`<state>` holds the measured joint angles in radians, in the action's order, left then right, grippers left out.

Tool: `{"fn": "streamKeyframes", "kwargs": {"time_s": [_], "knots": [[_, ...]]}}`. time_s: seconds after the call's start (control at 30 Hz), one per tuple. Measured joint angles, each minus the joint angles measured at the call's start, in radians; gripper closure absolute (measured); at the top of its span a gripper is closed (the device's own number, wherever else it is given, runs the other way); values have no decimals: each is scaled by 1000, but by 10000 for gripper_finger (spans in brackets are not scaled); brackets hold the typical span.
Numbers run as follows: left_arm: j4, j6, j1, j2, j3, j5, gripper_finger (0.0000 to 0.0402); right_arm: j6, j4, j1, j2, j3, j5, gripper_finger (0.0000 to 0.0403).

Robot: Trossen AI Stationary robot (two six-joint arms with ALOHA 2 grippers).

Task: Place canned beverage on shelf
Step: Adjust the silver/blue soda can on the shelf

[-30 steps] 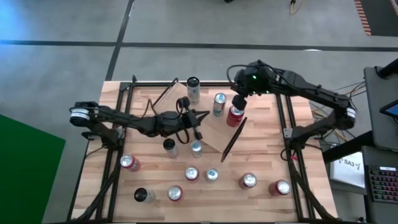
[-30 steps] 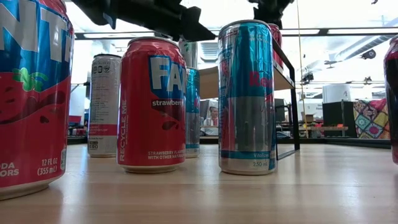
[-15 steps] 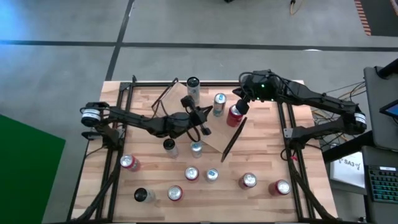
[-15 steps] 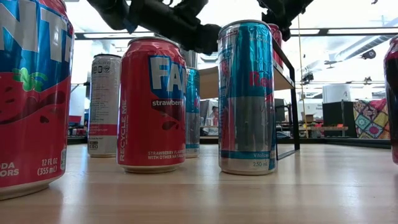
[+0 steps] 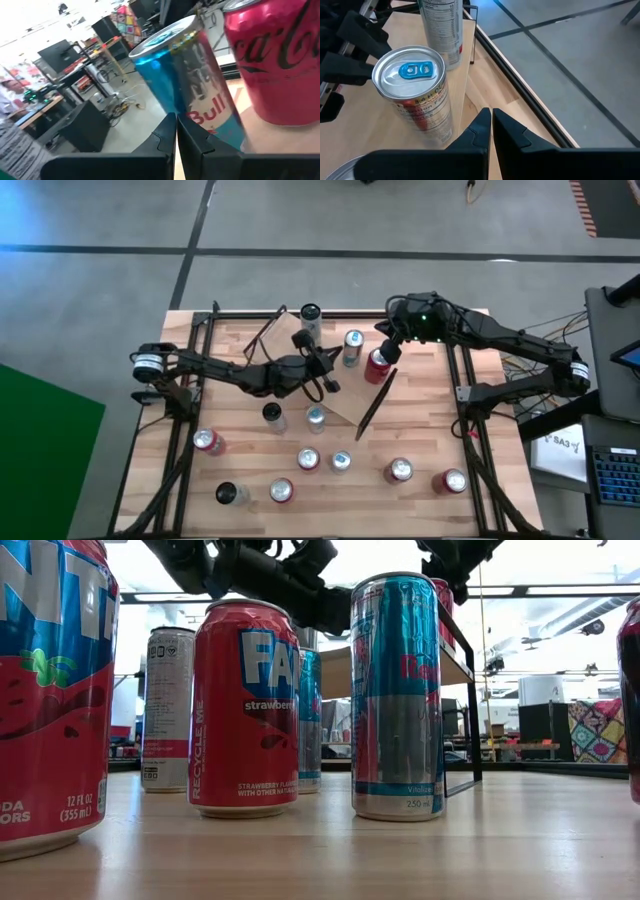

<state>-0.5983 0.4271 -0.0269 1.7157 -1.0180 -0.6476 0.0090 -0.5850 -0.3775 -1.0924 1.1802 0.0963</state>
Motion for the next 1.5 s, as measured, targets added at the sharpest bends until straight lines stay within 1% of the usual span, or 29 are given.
{"fn": "streamKeyframes", "kwargs": {"time_s": [0.27, 0.47, 0.57, 0.73, 0.87, 1.03, 1.4, 1.5], "knots": [[-3, 2, -3, 0, 0, 12, 402, 0, 0, 0, 0, 3, 0, 394], [-5, 1, -4, 0, 0, 92, 402, -1, 2, 0, 0, 3, 0, 394], [-5, 2, -3, 0, 0, 85, 402, -1, 2, 0, 0, 3, 0, 394], [-5, 2, -3, 0, 0, 30, 402, -1, 3, 0, -1, 3, 0, 394], [-11, 0, -16, 0, 0, 23, 402, -1, 3, 0, -2, 3, 0, 394], [-14, -38, -42, 0, 0, 75, 402, -1, 4, 0, -2, 3, 0, 394], [-43, -49, -47, 0, 1, 132, 402, -1, 16, 0, -2, -1, 0, 394], [-43, -51, -46, 0, 1, 134, 402, -1, 16, 0, -2, -1, 0, 394]]}}
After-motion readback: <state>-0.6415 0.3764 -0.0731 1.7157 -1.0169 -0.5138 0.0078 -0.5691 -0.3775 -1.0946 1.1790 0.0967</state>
